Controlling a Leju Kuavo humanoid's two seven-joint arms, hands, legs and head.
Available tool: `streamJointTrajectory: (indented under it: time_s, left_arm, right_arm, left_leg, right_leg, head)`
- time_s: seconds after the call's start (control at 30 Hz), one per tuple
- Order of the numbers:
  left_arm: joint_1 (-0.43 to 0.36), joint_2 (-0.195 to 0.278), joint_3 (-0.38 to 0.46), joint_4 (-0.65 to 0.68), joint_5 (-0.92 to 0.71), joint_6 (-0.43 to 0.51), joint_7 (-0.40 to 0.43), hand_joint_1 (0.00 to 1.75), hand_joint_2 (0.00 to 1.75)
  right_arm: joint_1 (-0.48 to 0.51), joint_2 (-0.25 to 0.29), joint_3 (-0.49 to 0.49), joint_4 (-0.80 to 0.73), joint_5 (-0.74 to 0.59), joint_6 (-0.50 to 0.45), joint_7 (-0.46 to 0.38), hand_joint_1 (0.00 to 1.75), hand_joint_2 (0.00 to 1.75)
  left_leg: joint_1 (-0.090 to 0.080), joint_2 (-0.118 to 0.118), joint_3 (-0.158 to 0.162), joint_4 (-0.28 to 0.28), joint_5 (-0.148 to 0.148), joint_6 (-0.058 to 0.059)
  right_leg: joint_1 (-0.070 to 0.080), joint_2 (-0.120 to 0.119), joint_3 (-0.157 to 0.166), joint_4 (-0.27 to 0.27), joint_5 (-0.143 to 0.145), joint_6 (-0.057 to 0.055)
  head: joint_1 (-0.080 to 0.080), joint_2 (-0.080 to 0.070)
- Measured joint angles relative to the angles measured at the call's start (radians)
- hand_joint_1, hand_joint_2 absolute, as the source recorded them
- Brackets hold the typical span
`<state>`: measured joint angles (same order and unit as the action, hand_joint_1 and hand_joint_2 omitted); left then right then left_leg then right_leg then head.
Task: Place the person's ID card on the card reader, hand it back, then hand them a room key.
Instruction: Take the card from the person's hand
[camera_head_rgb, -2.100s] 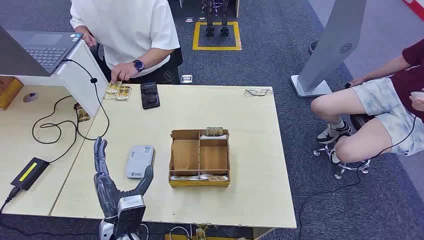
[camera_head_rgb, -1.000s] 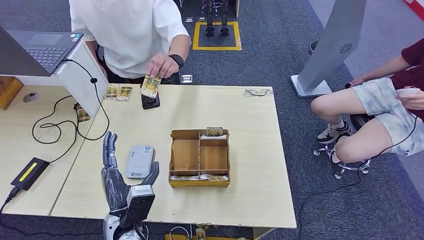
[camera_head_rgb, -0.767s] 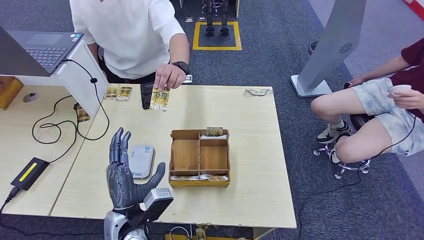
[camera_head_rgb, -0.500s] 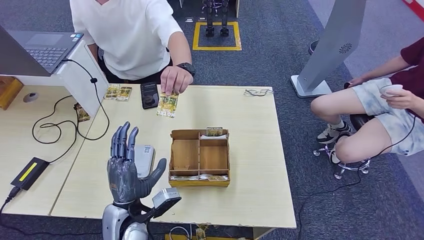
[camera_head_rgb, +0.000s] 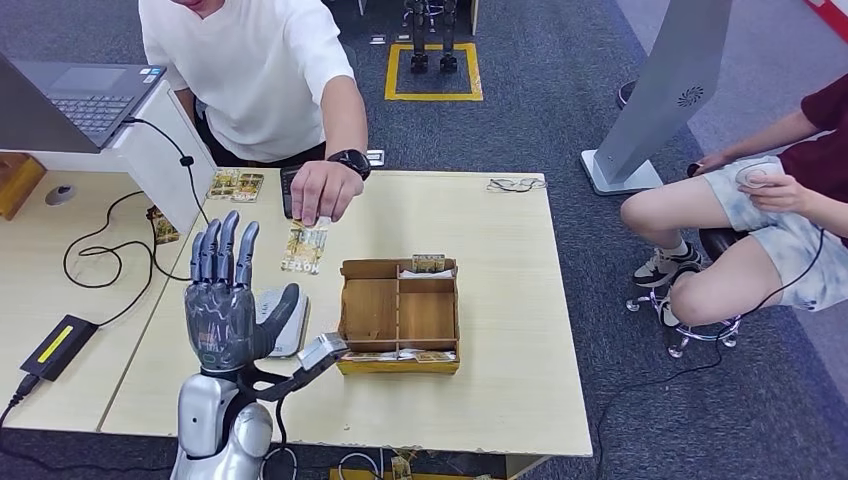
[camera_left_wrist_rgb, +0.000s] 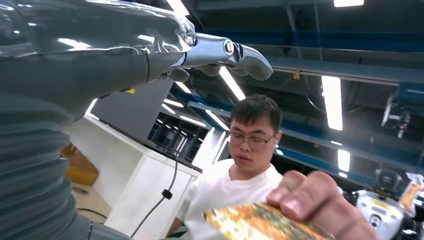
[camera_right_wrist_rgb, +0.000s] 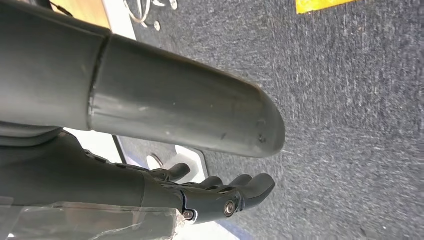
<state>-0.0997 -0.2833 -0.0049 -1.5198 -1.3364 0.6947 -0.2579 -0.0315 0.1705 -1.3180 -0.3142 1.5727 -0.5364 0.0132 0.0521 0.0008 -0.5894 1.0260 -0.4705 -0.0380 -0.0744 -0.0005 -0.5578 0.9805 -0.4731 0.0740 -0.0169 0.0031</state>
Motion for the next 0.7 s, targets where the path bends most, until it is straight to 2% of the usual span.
streamJointTrajectory:
  time_s: [0.13,0.4,0.7]
  left_arm:
    - [-0.014,-0.001,0.022,0.0,0.001,0.0,-0.003,1.71,1.75]
    - [-0.025,-0.002,0.031,0.0,0.043,0.0,-0.036,1.75,1.75]
    - [-0.037,-0.003,0.033,0.0,0.047,0.0,-0.037,1.75,1.75]
  right_arm:
    - [-0.002,-0.01,0.009,0.011,0.0,-0.004,-0.006,0.0,0.0]
    - [-0.003,-0.021,0.018,0.025,0.0,-0.005,-0.007,0.0,0.0]
    - [-0.003,-0.025,0.02,0.033,0.0,-0.006,-0.007,0.0,0.0]
  left_leg:
    - [0.0,0.0,0.0,0.0,0.0,0.0]
    - [0.0,0.0,0.0,0.0,0.0,0.0]
    - [0.0,0.0,0.0,0.0,0.0,0.0]
  right_leg:
    - [0.0,0.0,0.0,0.0,0.0,0.0]
    - [0.0,0.0,0.0,0.0,0.0,0.0]
    - [0.0,0.0,0.0,0.0,0.0,0.0]
  head:
    - [0.0,0.0]
    - [0.0,0.0]
    - [0.0,0.0]
